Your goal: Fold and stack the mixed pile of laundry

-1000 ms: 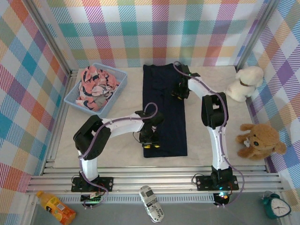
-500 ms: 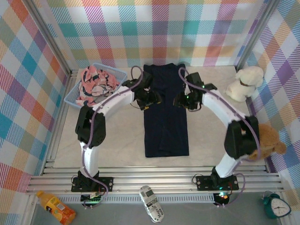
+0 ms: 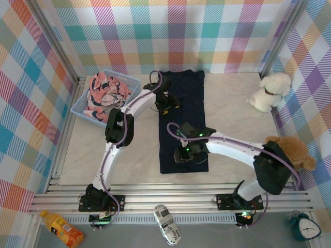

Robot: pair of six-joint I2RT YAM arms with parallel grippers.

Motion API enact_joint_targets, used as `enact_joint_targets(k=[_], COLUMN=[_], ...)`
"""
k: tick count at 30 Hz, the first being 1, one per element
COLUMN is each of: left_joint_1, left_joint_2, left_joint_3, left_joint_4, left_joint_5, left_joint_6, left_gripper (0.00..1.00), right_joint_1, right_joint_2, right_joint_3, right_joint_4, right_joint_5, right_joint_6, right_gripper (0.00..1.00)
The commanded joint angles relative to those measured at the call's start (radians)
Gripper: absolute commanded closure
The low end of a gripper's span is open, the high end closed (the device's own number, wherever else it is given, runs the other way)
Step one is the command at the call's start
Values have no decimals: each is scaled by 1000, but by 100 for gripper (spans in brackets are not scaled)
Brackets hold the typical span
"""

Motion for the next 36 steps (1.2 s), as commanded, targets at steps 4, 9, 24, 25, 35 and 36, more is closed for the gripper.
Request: enact_joint_targets(k=[4, 9, 24, 25, 35, 36], left_joint_1=[-5, -3, 13, 14, 22, 22], left_joint_2=[6, 7, 24, 24, 33, 35], left_joint_3=[-35, -59, -90, -90, -80, -76], left_joint_4=[-57, -63, -48, -47, -50, -53], left_joint_5=[2, -10, -9, -10, -6, -6], left_joint_6=[42, 50, 43, 41, 46, 48], left_gripper=[35, 35, 35, 35, 35, 34], right_joint_1=[47, 88, 129, 134, 158, 162], right_joint_2=[122, 203, 133, 119, 78, 90], right_joint_3=[78, 114, 109, 106, 62, 59], right_joint_4=[44, 25, -86, -91, -104, -100], right_joint_5=[54, 107, 197, 196, 154, 147], right_joint_6=[-34, -28, 56, 61, 82, 80], right_gripper=[55, 57, 94, 96, 100, 100])
